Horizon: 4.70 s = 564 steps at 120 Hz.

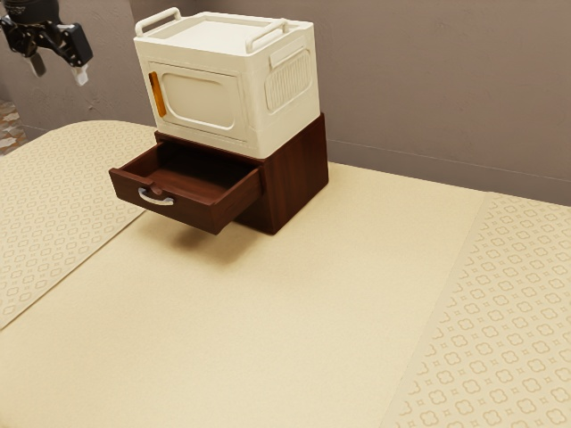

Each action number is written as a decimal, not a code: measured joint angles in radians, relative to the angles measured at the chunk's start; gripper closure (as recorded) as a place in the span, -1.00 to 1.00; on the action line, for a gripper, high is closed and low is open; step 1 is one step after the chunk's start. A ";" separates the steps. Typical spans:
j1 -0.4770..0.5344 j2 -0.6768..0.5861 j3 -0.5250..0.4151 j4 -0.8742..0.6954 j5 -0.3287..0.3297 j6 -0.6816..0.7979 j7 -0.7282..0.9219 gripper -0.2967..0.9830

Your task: Push the drawer handle with one arm to close the drawer

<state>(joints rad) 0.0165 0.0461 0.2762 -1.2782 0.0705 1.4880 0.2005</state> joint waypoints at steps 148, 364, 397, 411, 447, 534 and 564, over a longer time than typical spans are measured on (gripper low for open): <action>-0.010 -0.140 -0.027 -0.945 0.089 0.742 -0.079 -0.50; 0.020 0.314 0.022 -0.495 -0.295 0.787 0.456 0.69; 0.021 0.362 0.021 -0.406 -0.309 0.766 0.482 0.68; 0.023 0.398 0.010 -0.354 -0.317 0.760 0.489 0.69; 0.021 0.483 -0.002 -0.226 -0.343 0.736 0.503 0.69; 0.084 0.703 -0.053 0.118 -0.362 0.634 0.518 0.69; 0.106 0.749 -0.063 0.195 -0.363 0.603 0.519 0.68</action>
<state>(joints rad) 0.1221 0.7948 0.2134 -1.0829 -0.2925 2.0915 0.7194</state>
